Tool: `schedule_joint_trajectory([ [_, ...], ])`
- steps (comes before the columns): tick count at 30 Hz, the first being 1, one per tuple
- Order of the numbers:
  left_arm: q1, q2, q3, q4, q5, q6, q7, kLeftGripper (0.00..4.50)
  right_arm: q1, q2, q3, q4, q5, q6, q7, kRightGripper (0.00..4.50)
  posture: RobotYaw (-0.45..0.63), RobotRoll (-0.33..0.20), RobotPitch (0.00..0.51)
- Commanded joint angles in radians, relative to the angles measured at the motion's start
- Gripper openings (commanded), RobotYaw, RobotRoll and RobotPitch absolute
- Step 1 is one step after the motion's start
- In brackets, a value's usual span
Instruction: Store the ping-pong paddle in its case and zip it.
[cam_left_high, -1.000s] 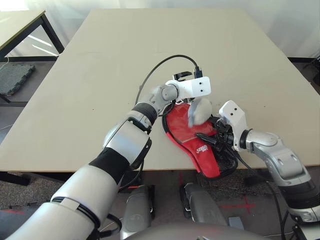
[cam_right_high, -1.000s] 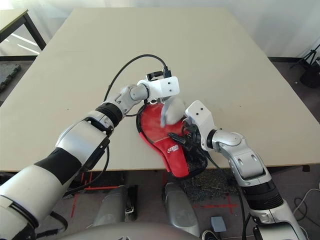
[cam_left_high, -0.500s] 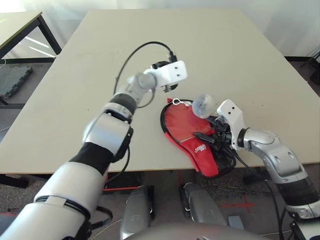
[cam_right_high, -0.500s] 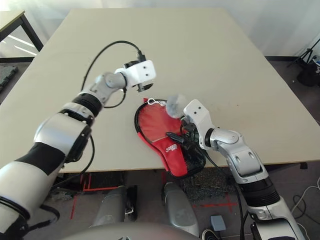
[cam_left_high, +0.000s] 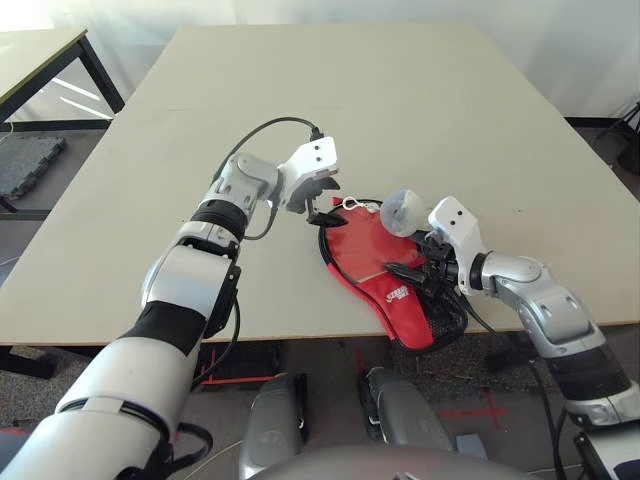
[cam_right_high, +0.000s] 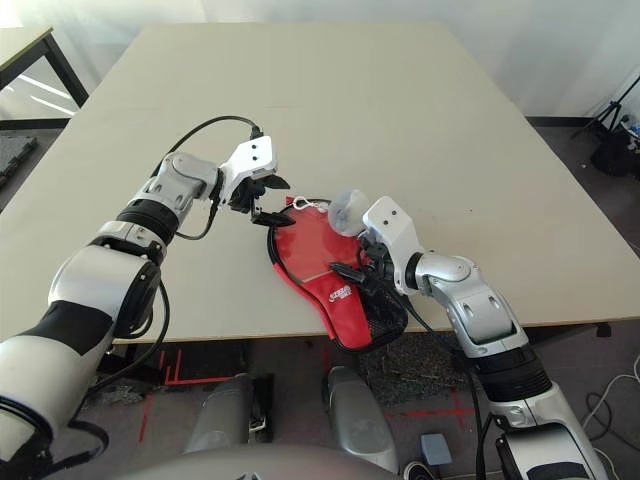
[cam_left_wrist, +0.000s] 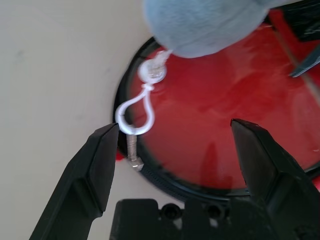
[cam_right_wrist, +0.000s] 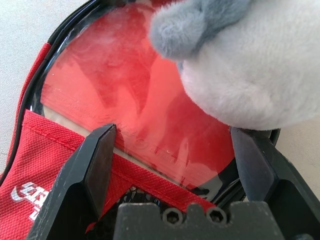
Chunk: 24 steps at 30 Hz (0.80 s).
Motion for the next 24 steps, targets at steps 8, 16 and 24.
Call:
schedule_joint_trajectory([
  [8, 0.144, -0.001, -0.066, -0.211, -0.031, 0.103, -0.054, 4.46, 0.040, -0.004, 0.065, 0.070, -0.036, 0.032, 0.010, 4.50, -0.11, 0.000, 0.076],
  [16, 0.206, -0.011, -0.095, -0.274, -0.030, 0.125, -0.020, 4.46, 0.047, -0.038, 0.011, 0.036, 0.007, 0.041, 0.037, 4.50, -0.11, 0.000, 0.085],
  [24, 0.217, -0.023, -0.111, -0.269, -0.034, 0.126, 0.011, 4.46, 0.005, -0.131, -0.171, -0.112, 0.236, 0.203, 0.156, 4.50, -0.11, 0.000, 0.087],
])
